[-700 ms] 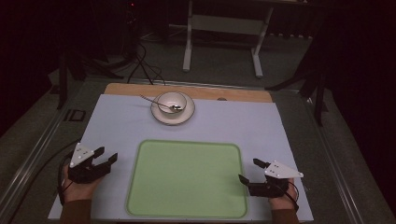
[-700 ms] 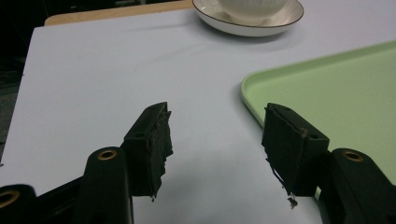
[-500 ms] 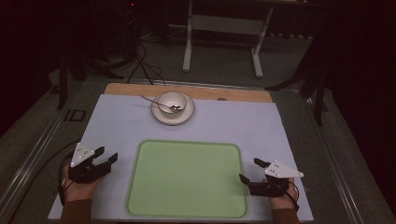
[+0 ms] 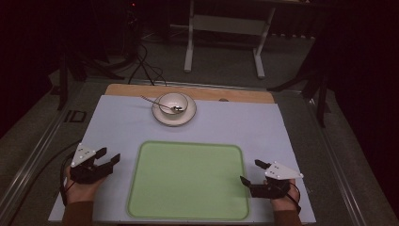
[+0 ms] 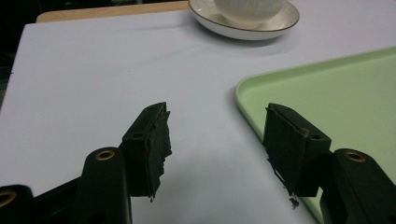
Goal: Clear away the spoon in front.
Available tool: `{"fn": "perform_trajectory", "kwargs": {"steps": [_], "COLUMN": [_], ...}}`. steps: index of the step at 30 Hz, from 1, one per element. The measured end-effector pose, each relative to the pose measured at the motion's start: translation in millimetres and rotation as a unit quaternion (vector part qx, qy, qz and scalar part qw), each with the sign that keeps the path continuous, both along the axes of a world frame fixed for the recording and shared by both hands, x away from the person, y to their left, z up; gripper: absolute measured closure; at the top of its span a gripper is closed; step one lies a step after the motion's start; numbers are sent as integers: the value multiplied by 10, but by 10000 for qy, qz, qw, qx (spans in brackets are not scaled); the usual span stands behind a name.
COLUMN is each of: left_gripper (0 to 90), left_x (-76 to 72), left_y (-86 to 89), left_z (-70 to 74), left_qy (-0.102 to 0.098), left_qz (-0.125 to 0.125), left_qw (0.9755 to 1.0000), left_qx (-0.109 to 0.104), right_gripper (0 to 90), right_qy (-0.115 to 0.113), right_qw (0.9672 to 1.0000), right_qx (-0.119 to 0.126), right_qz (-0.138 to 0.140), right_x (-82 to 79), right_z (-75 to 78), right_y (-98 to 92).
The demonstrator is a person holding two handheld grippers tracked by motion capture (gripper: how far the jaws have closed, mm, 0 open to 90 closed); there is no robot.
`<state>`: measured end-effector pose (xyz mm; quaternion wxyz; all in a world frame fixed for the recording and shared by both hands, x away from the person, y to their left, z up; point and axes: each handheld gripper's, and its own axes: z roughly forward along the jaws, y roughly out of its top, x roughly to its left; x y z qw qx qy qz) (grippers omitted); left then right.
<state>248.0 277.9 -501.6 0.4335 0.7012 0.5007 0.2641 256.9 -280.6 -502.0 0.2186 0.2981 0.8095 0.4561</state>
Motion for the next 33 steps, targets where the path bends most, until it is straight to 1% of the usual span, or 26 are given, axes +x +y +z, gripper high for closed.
{"fn": "perform_trajectory", "kwargs": {"steps": [2,3,6,11,13,18,20,21,23,25,27,30,31,33], "left_gripper": [406,402,401,401,401,401,401,401,401,401,401,401,402,402], "left_x": [0,7,24,74,87,174,174,230,247,296,313,381,381,443], "left_y": [0,-2,-6,-27,-32,-79,-79,-118,-124,-153,-161,-195,-195,-222], "left_z": [0,52,108,204,215,294,294,336,345,370,381,430,430,466], "left_qy": [0,-41,-80,-133,-133,-156,-156,-164,-159,-167,-171,-222,-222,-203], "left_qz": [0,24,38,-55,-62,-161,-161,-207,-228,-241,-258,-281,-281,-276], "left_qw": [10000,9999,9998,9998,9998,9996,9996,9995,9995,9994,9993,9991,9991,9991], "left_qx": [0,-98,-161,-151,-148,-157,-157,-159,-150,-206,-210,-247,-247,-258], "right_gripper": [170,170,170,170,170,170,170,170,170,170,170,170,170,170], "right_qy": [-7,-30,-52,-56,-52,-26,-25,-25,-31,-45,-36,-38,-38,-60], "right_qw": [10000,10000,10000,10000,10000,10000,10000,10000,10000,10000,10000,10000,10000,10000], "right_qx": [-10,-23,-10,-5,1,30,29,37,45,47,58,60,60,50], "right_qz": [-6,-10,-12,-17,-18,-10,-6,5,9,17,11,18,18,32], "right_x": [-2,-4,-6,-8,-9,-7,-6,-7,-8,-6,-9,-9,-9,-6], "right_z": [0,2,5,7,8,10,9,11,12,14,16,17,17,18], "right_y": [-1,-2,-7,-15,-15,-20,-20,-19,-20,-26,-27,-25,-25,-25]}}
